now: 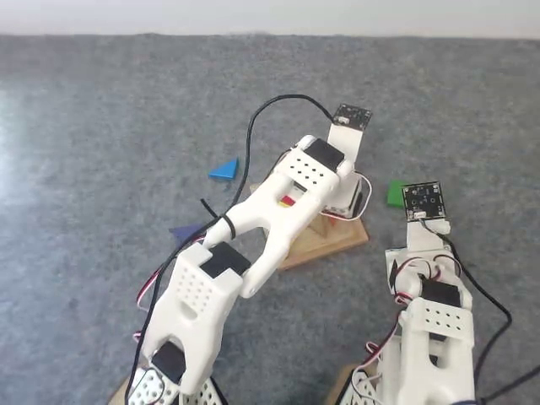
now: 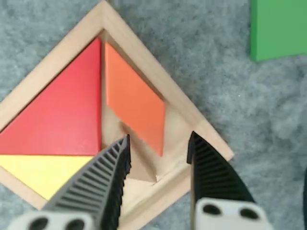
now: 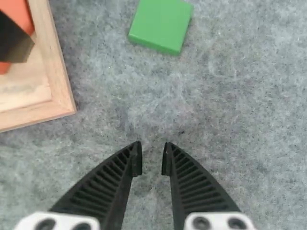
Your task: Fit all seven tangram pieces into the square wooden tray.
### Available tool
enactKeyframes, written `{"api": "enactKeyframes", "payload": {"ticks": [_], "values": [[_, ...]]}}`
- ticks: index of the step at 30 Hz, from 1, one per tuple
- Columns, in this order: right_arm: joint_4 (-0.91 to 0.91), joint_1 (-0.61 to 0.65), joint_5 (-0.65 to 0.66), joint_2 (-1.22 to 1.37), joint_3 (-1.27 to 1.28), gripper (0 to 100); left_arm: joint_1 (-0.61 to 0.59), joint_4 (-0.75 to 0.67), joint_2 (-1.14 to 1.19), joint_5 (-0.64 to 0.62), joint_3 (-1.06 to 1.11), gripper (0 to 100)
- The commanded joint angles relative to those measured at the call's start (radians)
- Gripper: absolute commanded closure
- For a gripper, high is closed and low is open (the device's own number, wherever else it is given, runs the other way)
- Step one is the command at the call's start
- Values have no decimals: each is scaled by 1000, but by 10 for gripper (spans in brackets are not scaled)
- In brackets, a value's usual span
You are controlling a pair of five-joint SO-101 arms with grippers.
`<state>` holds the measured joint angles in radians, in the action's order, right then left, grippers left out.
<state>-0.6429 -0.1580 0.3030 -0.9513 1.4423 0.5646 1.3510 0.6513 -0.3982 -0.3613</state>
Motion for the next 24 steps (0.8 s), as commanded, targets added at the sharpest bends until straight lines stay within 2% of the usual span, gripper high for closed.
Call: {"api": "enactKeyframes", "payload": {"ticks": [1, 7, 13, 18, 24], "values": [[21, 2, 9, -25, -9, 919, -8, -18, -20, -5, -47, 812], [21, 2, 9, -25, -9, 919, -46, 21, -23, 77, -48, 812], [21, 2, 9, -25, -9, 919, -21, 204, -21, 169, -36, 812], [21, 2, 9, -25, -9, 919, -69, 195, -23, 193, -38, 813], [21, 2, 9, -25, -9, 919, -104, 169, -69, 292, -18, 813]]}}
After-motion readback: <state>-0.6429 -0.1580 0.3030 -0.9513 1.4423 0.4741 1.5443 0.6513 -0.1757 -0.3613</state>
